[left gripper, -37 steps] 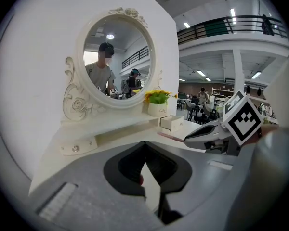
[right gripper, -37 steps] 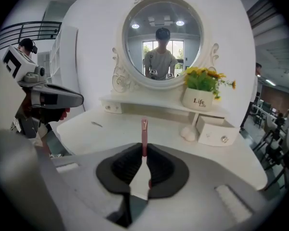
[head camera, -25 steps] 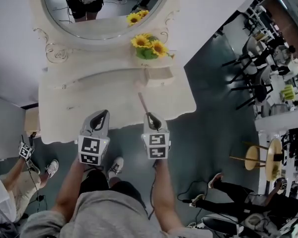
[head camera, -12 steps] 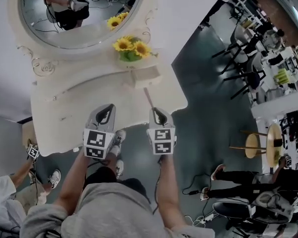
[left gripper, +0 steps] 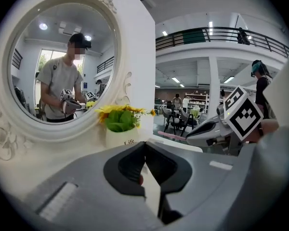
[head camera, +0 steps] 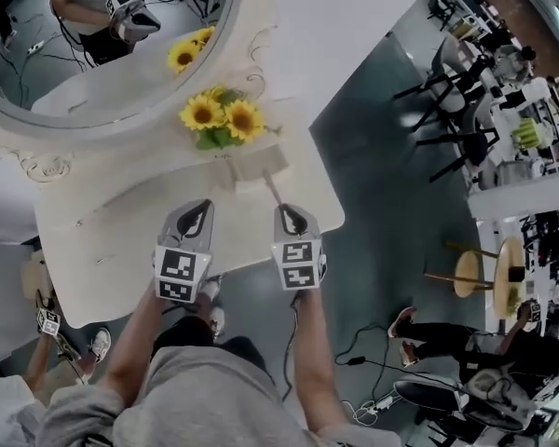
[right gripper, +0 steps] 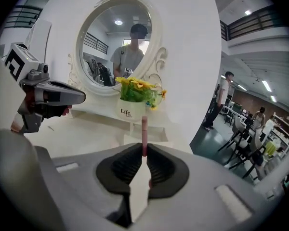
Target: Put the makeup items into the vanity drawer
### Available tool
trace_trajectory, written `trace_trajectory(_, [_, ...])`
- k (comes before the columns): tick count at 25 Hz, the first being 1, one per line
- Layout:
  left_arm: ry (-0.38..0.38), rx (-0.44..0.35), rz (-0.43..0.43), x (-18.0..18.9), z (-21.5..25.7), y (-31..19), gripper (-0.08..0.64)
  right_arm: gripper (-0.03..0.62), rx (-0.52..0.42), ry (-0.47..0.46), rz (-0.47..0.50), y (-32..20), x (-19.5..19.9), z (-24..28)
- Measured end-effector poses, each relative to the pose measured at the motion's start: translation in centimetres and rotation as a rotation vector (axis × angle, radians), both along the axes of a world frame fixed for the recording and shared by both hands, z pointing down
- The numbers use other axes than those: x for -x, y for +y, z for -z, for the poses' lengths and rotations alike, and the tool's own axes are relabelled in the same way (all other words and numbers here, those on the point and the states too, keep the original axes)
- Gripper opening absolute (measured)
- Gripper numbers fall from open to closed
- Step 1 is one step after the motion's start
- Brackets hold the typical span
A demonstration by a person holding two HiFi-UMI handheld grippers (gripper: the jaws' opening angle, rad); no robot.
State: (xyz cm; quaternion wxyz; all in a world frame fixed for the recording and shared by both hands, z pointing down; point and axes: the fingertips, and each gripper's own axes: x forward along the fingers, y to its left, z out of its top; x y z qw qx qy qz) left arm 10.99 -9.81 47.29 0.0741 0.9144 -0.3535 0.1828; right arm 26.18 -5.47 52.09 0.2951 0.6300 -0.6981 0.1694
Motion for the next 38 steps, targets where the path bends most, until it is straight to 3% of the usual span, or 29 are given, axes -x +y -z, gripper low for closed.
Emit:
trace_trajectory(9, [-0.033, 0.089, 0.02, -1.1, -3.6, -4.4, 0.011, 0.034, 0.161, -0.005, 0.058, -5.2, -1.1, -4.6])
trace_trajectory(15, [-0.042, 0.109, 0.013, -1.9, -4.5, -6.0, 0.011, 0.035, 0.247, 0.038, 0.088, -6.7, -1.3, -6.2])
trace_trajectory(27, [-0.051, 0.151, 0.018, -2.8, -5.9, -7.5, 0.011, 0.037, 0.242, -0.007, 0.092, -10.0, -1.6, -7.0])
trace_trajectory(35, [-0.063, 0.158, 0.008, -2.9, -6.6, -7.9, 0.011, 0.04, 0.177, -0.027, 0.025, -11.6, -2.7, -6.6])
trace_trajectory(38, [-0.063, 0.159, 0.009, -2.7, -6.7, -8.2, 0.011, 0.122, 0.167, -0.049, 0.016, -12.0, -2.6, -6.8])
